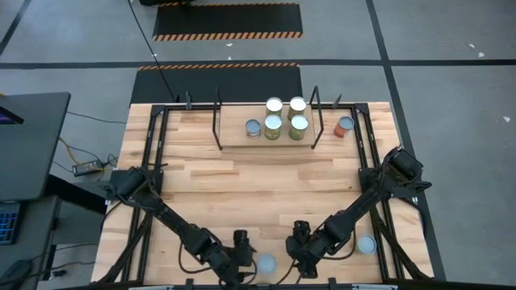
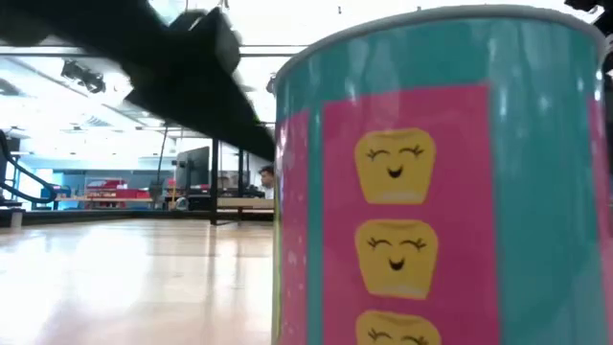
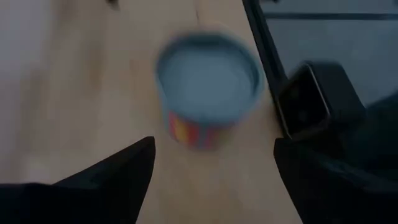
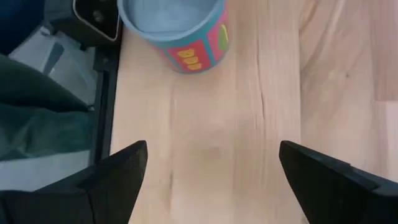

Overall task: Pick and place cans onto a shelf
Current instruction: Put the canned corn on the shelf

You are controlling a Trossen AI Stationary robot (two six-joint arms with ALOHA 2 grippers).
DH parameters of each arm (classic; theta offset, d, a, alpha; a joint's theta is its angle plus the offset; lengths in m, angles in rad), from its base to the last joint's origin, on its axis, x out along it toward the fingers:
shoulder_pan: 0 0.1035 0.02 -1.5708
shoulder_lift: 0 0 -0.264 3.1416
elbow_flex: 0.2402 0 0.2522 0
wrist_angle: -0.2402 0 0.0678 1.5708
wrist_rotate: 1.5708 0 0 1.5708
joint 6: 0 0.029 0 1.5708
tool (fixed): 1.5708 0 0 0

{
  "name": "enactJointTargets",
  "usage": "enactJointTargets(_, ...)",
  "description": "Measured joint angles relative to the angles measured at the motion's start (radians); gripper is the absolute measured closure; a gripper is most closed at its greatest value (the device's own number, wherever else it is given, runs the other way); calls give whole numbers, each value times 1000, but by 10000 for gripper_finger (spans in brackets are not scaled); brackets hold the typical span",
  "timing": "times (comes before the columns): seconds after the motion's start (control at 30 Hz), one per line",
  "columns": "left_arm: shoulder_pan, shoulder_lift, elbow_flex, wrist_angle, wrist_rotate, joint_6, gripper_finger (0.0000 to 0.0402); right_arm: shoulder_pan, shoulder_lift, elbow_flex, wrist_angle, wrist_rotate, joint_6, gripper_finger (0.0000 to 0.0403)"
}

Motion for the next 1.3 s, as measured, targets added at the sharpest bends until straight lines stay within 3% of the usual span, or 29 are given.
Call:
enactJointTargets(0.1, 7, 0, 22, 7, -44, 87, 67, 6, 0, 0, -2, 1, 74, 30)
enactJointTargets(0.4, 68, 4, 129, -2, 59, 115, 67, 36, 0, 0, -3, 27, 167, 30)
enactJointTargets(0.53, 85, 52, 270, -195, 100, 38, 60, 37, 0, 0, -2, 30, 191, 30)
enactJointTargets(0.77, 76, 166, 535, -462, 109, 31, 49, 46, 1, 0, -13, 12, 251, 30)
enactJointTargets(1.0, 64, 203, 543, -544, 39, -57, 49, 74, 1, 0, -32, 2, 274, 30)
enactJointTargets(1.3, 72, 218, 544, -508, 105, -91, 49, 94, 1, 0, -30, 21, 336, 30)
